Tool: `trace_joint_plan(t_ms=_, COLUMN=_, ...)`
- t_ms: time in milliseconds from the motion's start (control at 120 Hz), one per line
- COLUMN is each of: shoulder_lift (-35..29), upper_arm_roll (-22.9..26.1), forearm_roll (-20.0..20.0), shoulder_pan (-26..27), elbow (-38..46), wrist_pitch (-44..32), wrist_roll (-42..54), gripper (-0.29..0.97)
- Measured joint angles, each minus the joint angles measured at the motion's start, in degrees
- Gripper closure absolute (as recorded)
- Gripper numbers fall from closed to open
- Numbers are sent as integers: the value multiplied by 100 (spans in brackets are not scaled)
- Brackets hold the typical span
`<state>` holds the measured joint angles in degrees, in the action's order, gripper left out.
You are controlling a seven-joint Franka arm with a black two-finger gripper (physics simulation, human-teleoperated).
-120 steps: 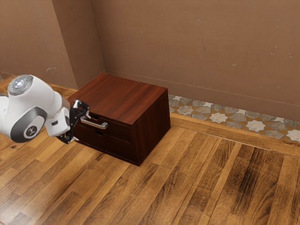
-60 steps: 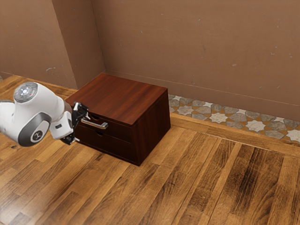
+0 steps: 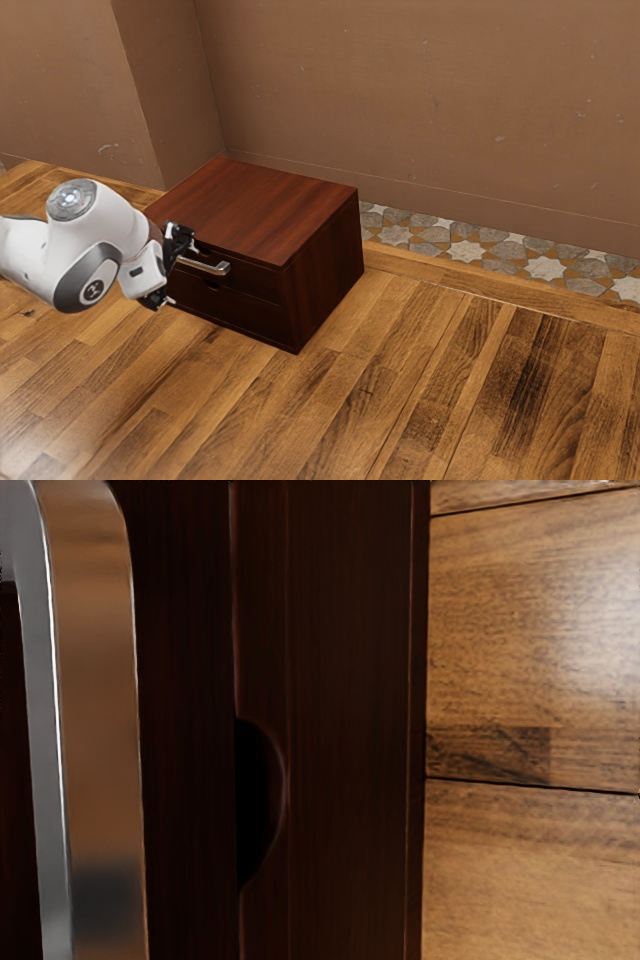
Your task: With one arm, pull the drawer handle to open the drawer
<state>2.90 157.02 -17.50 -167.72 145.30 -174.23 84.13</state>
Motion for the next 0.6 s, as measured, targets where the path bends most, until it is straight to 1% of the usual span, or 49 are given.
trace_joint_plan(t_ms=33, shoulder_lift=30, upper_arm_roll=-5, forearm_roll=9, shoulder_pan=8, elbow=19, wrist_pitch=6, wrist_roll=-2, gripper=-22)
trace_joint_plan(t_ms=92, shoulder_lift=84, upper_arm_roll=-16, forearm_roll=-19, shoulder_pan=10, elbow=69, wrist_pitch=18, wrist_roll=-5, gripper=-26)
trace_joint_plan(t_ms=142, shoulder_lift=130, upper_arm_roll=-19, forearm_roll=-50, shoulder_pan=-5, elbow=122, wrist_pitch=27, wrist_roll=-7, gripper=-25)
trace_joint_plan(t_ms=192, shoulder_lift=149, upper_arm_roll=-23, forearm_roll=-76, shoulder_pan=-18, elbow=156, wrist_pitch=36, wrist_roll=-8, gripper=-19)
trace_joint_plan(t_ms=225, shoulder_lift=154, upper_arm_roll=-25, forearm_roll=-85, shoulder_pan=-24, elbow=177, wrist_pitch=41, wrist_roll=-9, gripper=-8)
trace_joint_plan(t_ms=267, shoulder_lift=157, upper_arm_roll=-27, forearm_roll=-92, shoulder_pan=-9, elbow=189, wrist_pitch=41, wrist_roll=-10, gripper=-1)
trace_joint_plan(t_ms=400, shoulder_lift=165, upper_arm_roll=-29, forearm_roll=-107, shoulder_pan=-9, elbow=240, wrist_pitch=47, wrist_roll=-13, gripper=0)
trace_joint_plan(t_ms=600, shoulder_lift=417, upper_arm_roll=-35, forearm_roll=-122, shoulder_pan=31, elbow=430, wrist_pitch=89, wrist_roll=-5, gripper=1)
